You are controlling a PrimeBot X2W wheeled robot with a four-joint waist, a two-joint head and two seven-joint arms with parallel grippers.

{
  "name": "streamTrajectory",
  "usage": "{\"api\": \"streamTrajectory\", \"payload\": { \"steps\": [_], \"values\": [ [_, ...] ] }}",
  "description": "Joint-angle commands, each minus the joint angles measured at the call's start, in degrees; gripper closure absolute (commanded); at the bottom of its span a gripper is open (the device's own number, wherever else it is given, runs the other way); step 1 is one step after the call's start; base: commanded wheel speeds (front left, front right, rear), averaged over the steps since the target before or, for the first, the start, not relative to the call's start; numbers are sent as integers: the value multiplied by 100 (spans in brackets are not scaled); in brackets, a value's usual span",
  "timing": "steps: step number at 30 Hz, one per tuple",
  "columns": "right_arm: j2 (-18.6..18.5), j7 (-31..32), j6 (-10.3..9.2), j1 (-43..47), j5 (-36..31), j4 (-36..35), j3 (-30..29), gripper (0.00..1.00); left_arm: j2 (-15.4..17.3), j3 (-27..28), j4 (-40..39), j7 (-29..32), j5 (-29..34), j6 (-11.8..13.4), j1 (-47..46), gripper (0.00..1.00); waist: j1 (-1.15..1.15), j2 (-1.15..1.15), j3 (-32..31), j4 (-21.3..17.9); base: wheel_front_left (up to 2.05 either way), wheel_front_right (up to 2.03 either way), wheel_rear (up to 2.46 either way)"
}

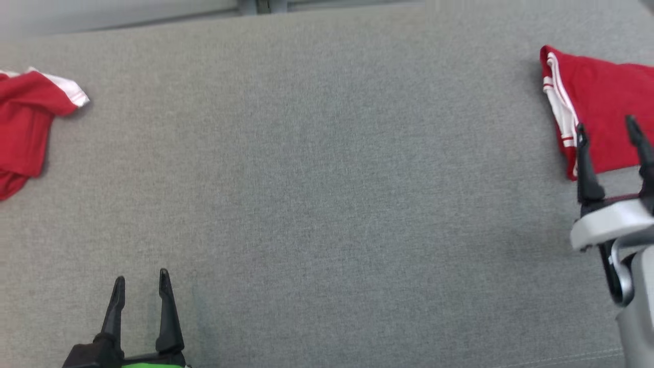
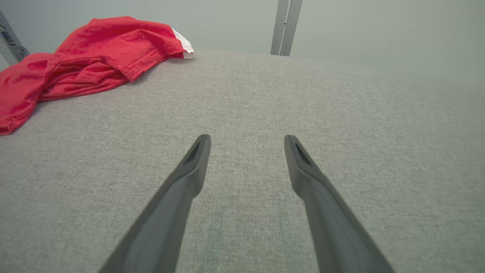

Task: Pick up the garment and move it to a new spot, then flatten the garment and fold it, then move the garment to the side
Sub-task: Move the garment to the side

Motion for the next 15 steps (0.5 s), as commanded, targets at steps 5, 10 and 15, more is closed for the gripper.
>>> {"api": "streamTrajectory", "payload": {
  "steps": [5,10,15],
  "values": [
    [559,-19,-7,1390,108,-679,117,0,13,140,234,-16,-20,3,337,0,0,0,-1560,-197,0,0,0],
    [959,-21,-7,2160,-31,-776,-13,0,14,195,395,-16,-98,29,317,0,0,0,-1723,-85,0,0,0],
    [1136,-21,-7,2552,-98,-708,97,0,13,223,629,-16,-124,126,357,0,0,0,-1784,20,0,0,0]
  ]
}}
